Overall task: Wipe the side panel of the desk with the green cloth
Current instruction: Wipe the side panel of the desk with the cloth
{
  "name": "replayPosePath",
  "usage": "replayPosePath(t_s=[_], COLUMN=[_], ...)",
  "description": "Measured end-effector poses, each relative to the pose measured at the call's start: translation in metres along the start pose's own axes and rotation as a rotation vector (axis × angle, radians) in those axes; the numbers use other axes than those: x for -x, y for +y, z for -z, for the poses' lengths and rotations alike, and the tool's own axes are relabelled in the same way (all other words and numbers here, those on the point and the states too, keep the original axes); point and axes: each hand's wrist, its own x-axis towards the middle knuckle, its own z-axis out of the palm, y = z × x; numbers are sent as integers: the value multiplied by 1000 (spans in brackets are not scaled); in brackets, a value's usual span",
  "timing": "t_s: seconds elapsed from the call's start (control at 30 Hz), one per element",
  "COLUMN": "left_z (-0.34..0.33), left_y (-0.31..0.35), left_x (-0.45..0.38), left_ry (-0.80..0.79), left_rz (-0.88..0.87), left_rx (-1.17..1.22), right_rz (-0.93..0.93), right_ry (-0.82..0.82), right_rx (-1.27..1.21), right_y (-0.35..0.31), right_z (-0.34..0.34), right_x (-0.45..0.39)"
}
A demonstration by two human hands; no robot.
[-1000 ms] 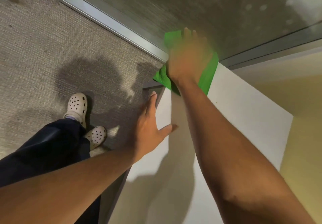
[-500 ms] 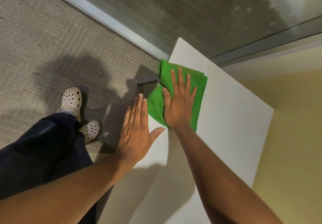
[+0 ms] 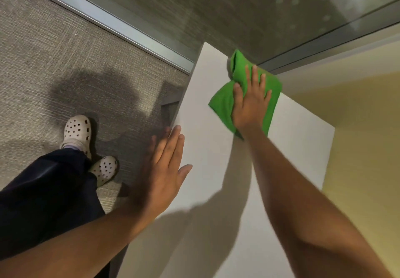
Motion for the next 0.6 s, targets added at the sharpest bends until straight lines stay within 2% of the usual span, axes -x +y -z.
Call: replayPosePath(t_s=[0.13,0.27,0.37,0.5,0.6], left_z=[1,1,3,7,12], left_y=[-1,-1,0,-1,0], left_x=[-1,-3,-3,2,4], left_ry=[11,-26,-34,-7,-49], left_rz=[25,40,53,187,362], left_rx=[108,120,126,212,437], right_rz=[48,-89,-138,160,294], right_ry=[-6,15,17,-58,-120], right_rx=[-44,-45,-12,92,84], right_y=[13,9,-24,-78,-64], right_z=[5,5,-2,-18,-18], right_x=[-49,-66,-54,9,72])
